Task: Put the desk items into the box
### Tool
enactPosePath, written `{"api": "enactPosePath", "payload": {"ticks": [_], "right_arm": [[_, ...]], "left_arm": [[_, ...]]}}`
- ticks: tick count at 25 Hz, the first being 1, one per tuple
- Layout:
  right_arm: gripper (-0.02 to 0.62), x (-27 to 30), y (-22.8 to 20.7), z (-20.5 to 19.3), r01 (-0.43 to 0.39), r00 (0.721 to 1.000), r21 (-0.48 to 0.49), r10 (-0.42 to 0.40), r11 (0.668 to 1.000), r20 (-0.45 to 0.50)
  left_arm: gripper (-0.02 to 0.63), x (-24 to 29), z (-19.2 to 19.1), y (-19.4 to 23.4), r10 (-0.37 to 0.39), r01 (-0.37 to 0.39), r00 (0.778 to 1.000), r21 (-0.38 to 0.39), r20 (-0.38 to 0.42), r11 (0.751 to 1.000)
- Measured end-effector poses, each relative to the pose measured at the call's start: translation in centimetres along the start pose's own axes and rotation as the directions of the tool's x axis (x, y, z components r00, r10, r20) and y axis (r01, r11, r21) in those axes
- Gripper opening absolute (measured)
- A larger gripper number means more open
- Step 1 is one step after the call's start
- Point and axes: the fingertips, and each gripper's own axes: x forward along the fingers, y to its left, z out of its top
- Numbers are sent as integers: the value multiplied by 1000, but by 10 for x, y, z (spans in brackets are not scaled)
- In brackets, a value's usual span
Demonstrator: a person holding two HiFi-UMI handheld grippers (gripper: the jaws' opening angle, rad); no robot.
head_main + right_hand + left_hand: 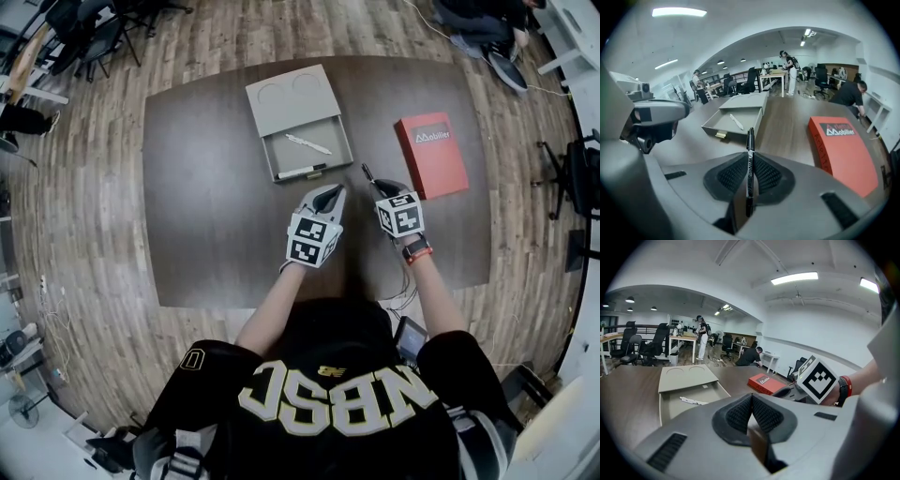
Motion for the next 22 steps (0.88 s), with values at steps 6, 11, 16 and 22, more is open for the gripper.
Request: {"api": "enactPosePath", "payload": {"ticks": [6, 11, 16, 22], "right_arm": [[52, 11, 39, 44, -97, 995, -131, 100, 987, 16], [52, 30, 67, 74, -159, 986, -217, 165, 963, 9], [52, 51, 82, 100, -206, 977, -297, 215, 932, -3], [52, 86, 110, 126, -255, 965, -389, 257, 885, -48]], "left_arm": [[15, -11, 3, 21, 52, -52, 998, -30, 18, 998], [15, -23, 4, 44, 107, -105, 994, -59, 30, 993], [17, -30, 8, 64, 167, -163, 985, -90, 46, 983], [15, -46, 7, 96, 231, -221, 971, -140, 58, 965]]}}
